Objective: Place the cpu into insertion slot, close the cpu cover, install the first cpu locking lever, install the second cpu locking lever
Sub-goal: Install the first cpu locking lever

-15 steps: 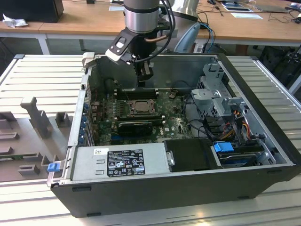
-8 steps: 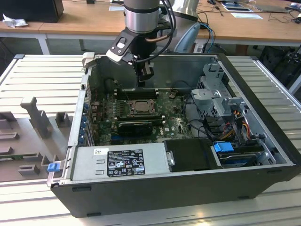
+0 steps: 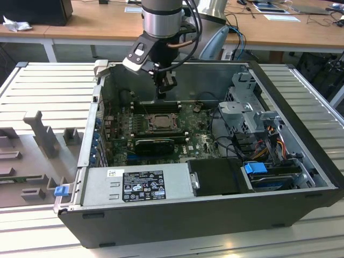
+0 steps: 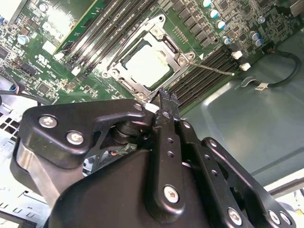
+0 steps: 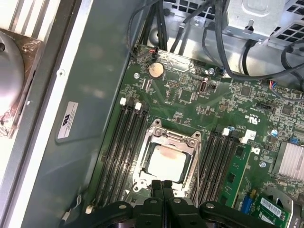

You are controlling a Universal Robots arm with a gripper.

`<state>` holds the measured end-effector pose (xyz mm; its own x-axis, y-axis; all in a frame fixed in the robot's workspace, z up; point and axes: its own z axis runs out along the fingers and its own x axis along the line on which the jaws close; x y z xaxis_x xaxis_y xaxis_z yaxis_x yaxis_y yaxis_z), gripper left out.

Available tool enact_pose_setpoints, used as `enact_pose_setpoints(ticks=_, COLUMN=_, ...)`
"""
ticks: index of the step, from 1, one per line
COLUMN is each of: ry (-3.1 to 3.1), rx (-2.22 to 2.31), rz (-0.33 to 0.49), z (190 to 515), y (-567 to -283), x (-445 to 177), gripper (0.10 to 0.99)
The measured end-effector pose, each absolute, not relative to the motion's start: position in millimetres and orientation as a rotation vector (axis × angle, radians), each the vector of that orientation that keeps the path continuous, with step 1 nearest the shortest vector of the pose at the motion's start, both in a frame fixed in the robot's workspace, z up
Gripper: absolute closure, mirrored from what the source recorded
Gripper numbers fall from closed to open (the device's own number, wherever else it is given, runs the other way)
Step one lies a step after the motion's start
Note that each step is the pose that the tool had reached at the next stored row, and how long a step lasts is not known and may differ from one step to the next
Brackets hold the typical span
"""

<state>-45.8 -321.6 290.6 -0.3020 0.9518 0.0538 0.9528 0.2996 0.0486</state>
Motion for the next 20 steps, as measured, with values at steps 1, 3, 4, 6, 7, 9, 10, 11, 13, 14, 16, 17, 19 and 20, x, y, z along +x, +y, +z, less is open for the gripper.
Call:
enact_pose_setpoints(ticks=1, ry=-2.525, rx=-1.841, rz=-0.111, z=290.6, y=-321.6, x=-45.8, gripper=0.98)
enact_pose_setpoints(ticks=3, ry=-2.533, rx=-1.829, rz=-0.111, z=290.6, y=-321.6, x=-45.8, gripper=0.98)
enact_pose_setpoints(ticks=4, ry=-2.538, rx=-1.821, rz=-0.111, z=290.6, y=-321.6, x=-45.8, gripper=0.98)
enact_pose_setpoints(ticks=6, ry=-2.548, rx=-1.808, rz=-0.111, z=290.6, y=-321.6, x=-45.8, gripper=0.98)
enact_pose_setpoints(ticks=7, ry=-2.553, rx=-1.8, rz=-0.111, z=290.6, y=-321.6, x=-45.8, gripper=0.98)
enact_pose_setpoints(ticks=9, ry=-2.565, rx=-1.782, rz=-0.11, z=290.6, y=-321.6, x=-45.8, gripper=0.98)
enact_pose_setpoints(ticks=10, ry=-2.568, rx=-1.777, rz=-0.11, z=290.6, y=-321.6, x=-45.8, gripper=0.98)
enact_pose_setpoints(ticks=11, ry=-2.574, rx=-1.768, rz=-0.11, z=290.6, y=-321.7, x=-45.8, gripper=0.98)
enact_pose_setpoints(ticks=13, ry=-2.593, rx=-1.738, rz=-0.11, z=290.6, y=-321.9, x=-45.8, gripper=0.98)
enact_pose_setpoints(ticks=14, ry=-2.612, rx=-1.709, rz=-0.11, z=290.6, y=-321.9, x=-45.8, gripper=0.98)
enact_pose_setpoints(ticks=16, ry=-2.63, rx=-1.68, rz=-0.109, z=290.6, y=-321.9, x=-45.8, gripper=0.98)
enact_pose_setpoints(ticks=17, ry=-2.639, rx=-1.665, rz=-0.109, z=290.6, y=-321.9, x=-45.8, gripper=0.98)
enact_pose_setpoints(ticks=19, ry=-2.654, rx=-1.639, rz=-0.109, z=290.6, y=-322.0, x=-45.8, gripper=0.98)
enact_pose_setpoints(ticks=20, ry=-2.662, rx=-1.626, rz=-0.108, z=290.7, y=-322.0, x=-45.8, gripper=0.98)
